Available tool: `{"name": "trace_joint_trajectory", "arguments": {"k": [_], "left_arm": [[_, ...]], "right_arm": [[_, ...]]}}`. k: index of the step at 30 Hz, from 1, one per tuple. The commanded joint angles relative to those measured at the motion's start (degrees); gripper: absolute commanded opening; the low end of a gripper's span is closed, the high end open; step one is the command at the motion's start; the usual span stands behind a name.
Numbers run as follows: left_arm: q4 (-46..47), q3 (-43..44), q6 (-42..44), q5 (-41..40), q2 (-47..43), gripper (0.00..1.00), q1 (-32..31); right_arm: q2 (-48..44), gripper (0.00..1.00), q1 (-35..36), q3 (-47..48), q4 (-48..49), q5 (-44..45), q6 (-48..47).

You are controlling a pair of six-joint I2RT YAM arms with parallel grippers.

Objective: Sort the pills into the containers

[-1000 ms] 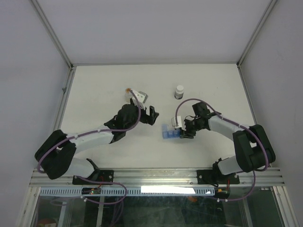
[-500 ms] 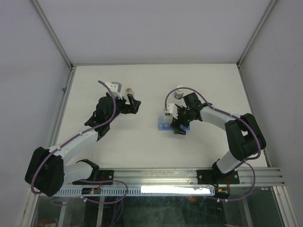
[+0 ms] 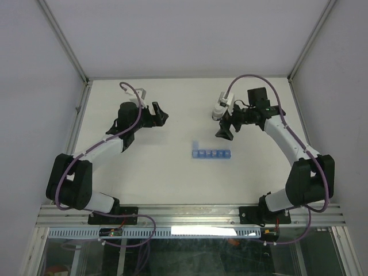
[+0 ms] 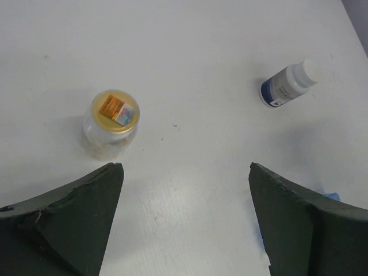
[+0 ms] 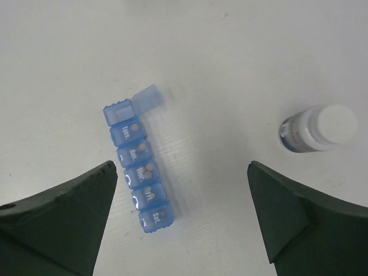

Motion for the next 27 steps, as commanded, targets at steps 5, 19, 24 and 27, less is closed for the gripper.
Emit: {"name": "trace_joint_trajectory", "arguments": {"k": [5, 19, 24, 27], "left_arm": [[7.51, 2.43, -4.63, 14.76, -0.26, 0.90, 0.70], [18.76, -15.86, -10.93, 17.71, -19.73, 0.99, 1.05], [18.44, -18.27, -11.63, 18.21, -22.96, 0.99, 1.04], [18.10, -18.54, -11.54, 18.11, -23.54, 0.99, 1.05]], "right_arm": [[10.13, 0.98, -4.94, 15.75, 2.51, 10.03, 14.84], [32.09, 0.74, 1.60, 38.37, -6.99, 29.21, 19.63], [34.52, 0.71, 1.75, 39.68, -6.74, 31.72, 19.78], [35.33, 0.70, 1.99, 40.46, -6.48, 32.27, 19.78]]}}
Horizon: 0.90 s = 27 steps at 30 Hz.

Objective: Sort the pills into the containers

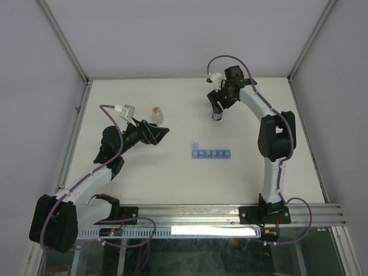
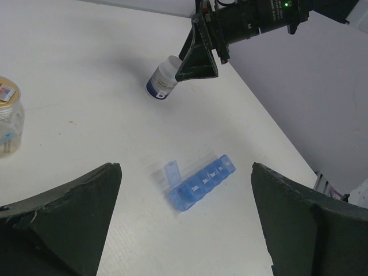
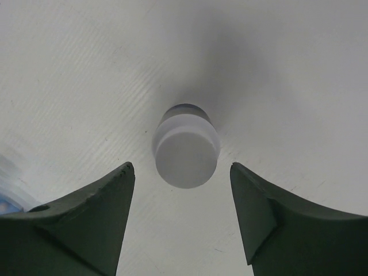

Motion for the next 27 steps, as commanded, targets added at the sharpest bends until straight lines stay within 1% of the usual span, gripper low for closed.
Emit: {"name": "trace_joint_trajectory", "arguments": {"k": [1, 3, 6, 9, 11, 13, 15, 17, 18, 19, 20, 23, 25, 27], "left_arm": [[2.06, -0.42, -1.07, 1.45, -1.91, 0.99, 0.68], [2.00, -0.24, -1.11, 1.81, -1.92, 0.99, 0.60], [1.69, 0.12, -1.05, 2.87, -2.04, 0.99, 0.68], [1.09, 0.01, -0.77, 3.71, -2.41, 0.99, 0.68], [0.92, -0.08, -0.77, 4.14, -2.76, 0.99, 0.68], [1.19, -0.18, -0.56, 5.27, -3.09, 0.99, 0.68], [3.18, -0.43, 0.14, 9.88, -3.02, 0.99, 0.60], [8.19, -1.45, 0.33, 14.80, -2.84, 0.99, -0.08], [9.98, -2.19, 0.96, 15.03, -3.17, 0.99, -1.03], [11.15, -2.91, 2.61, 13.95, -3.74, 0.99, -2.58], [11.56, -3.41, 4.77, 12.21, -4.47, 0.99, -4.46], [11.95, -4.64, 14.96, 5.06, -6.65, 0.99, -12.35], [14.76, -5.88, 21.68, 1.23, -7.37, 0.99, -16.71], [16.70, -6.66, 26.11, -1.92, -7.34, 0.99, -19.34]], "right_arm": [[0.64, 0.70, 0.15, 3.92, 0.06, 2.59, 1.23], [1.58, 0.68, 0.56, 4.88, -0.40, 2.66, 1.23], [2.91, 0.62, 1.12, 6.70, -1.45, 3.01, 1.05], [3.94, 0.52, 1.39, 8.05, -2.51, 3.31, 1.05], [4.43, 0.37, 1.51, 9.12, -3.68, 3.03, 1.13], [4.19, 0.25, 1.67, 9.61, -4.25, 3.05, 1.00], [2.95, 0.14, 1.71, 9.58, -4.51, 2.34, 0.73], [0.68, 0.05, 1.73, 9.16, -4.95, 0.53, 0.54], [-0.83, 0.02, 1.75, 8.75, -5.04, -0.63, 0.46], [-2.22, 0.00, 1.71, 8.21, -5.10, -2.02, 0.36], [-4.03, 0.00, 1.75, 7.47, -5.05, -3.35, 0.35], [-9.51, 0.00, 1.75, 4.10, -4.70, -9.18, 1.21], [-13.00, 0.00, 1.71, 1.69, -4.82, -15.58, 2.06], [-16.45, 0.00, 1.72, -0.87, -4.62, -20.93, 3.00]]}}
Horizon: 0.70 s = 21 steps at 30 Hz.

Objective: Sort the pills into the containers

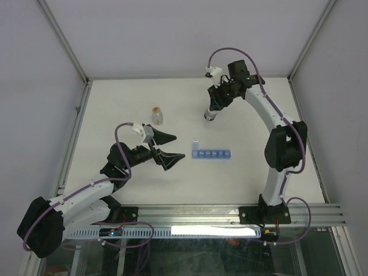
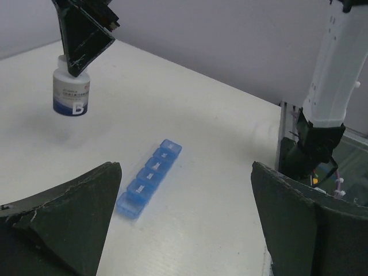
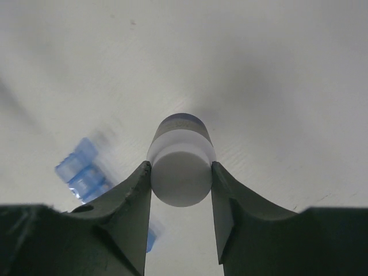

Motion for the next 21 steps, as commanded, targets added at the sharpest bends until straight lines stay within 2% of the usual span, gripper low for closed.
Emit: {"name": "trace_joint_trajectory", "arguments": {"k": [1, 10, 18, 21], "left_arm": [[8.24, -1.15, 15.36, -8.94, -1.45, 0.99, -5.62], [3.92, 5.93, 26.42, -17.82, 5.85, 0.99, -10.39], [-0.04, 11.99, 32.29, -33.90, 14.05, 0.99, -20.27], [-5.21, 16.00, 32.00, -35.77, 17.60, 0.99, -21.56]], "right_arm": [[-13.11, 0.00, 0.22, -3.86, 1.29, -16.47, 2.10], [-26.65, 0.00, 0.32, -21.36, 8.94, -38.97, 5.87], [-31.43, 0.00, 1.60, -29.26, 16.08, -42.87, 9.62], [-32.26, 0.00, 2.18, -30.11, 17.02, -42.89, 10.01]]}}
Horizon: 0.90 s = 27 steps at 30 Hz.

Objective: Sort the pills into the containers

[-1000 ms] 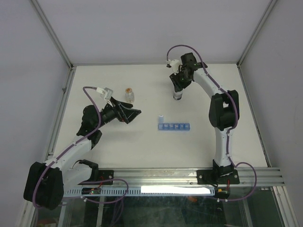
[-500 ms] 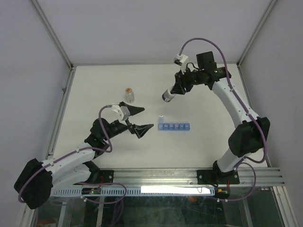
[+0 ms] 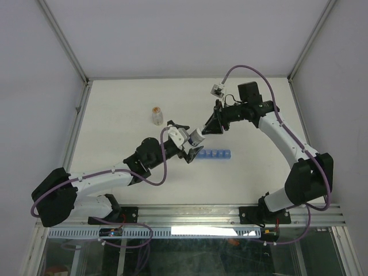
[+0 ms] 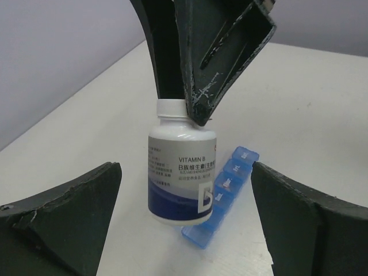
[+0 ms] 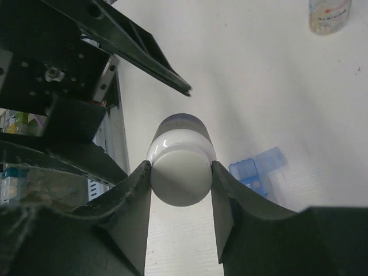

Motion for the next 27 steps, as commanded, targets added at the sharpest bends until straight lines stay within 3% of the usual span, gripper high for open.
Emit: {"name": "trace_joint_trajectory", "arguments": {"k": [1, 5, 8, 19, 21, 24, 27], "left_arm": [[-5.87, 7.02, 2.52, -8.08, 4.38, 0.99, -1.80], [-9.29, 10.40, 0.83, -12.07, 7.22, 0.97, -2.33], [-12.44, 12.62, -0.12, -13.34, 7.99, 0.85, -2.33], [-13.13, 12.21, -1.71, -7.06, 6.33, 0.76, -2.33], [-13.11, 11.99, -1.27, -5.76, 6.21, 0.65, -2.33], [-13.11, 11.54, -1.38, -4.52, 5.75, 0.33, -2.31], [-13.73, 10.73, -1.10, -1.59, 4.66, 0.10, -2.10]], "right_arm": [[-4.55, 0.00, 1.26, -0.02, 5.69, -4.24, 1.98], [-5.04, 0.00, 2.11, 0.02, 5.03, -3.90, 1.15], [-5.39, 0.00, 2.54, 0.10, 4.45, -3.06, 0.40], [-4.55, 0.00, 4.06, 1.01, 2.19, 0.36, -2.70], [-4.33, 0.00, 4.32, 1.12, 1.44, 0.22, -3.53], [-3.99, 0.00, 4.80, 1.50, -0.24, 0.15, -5.60], [-3.79, 0.00, 5.30, 1.77, -3.13, -0.21, -10.29]]}}
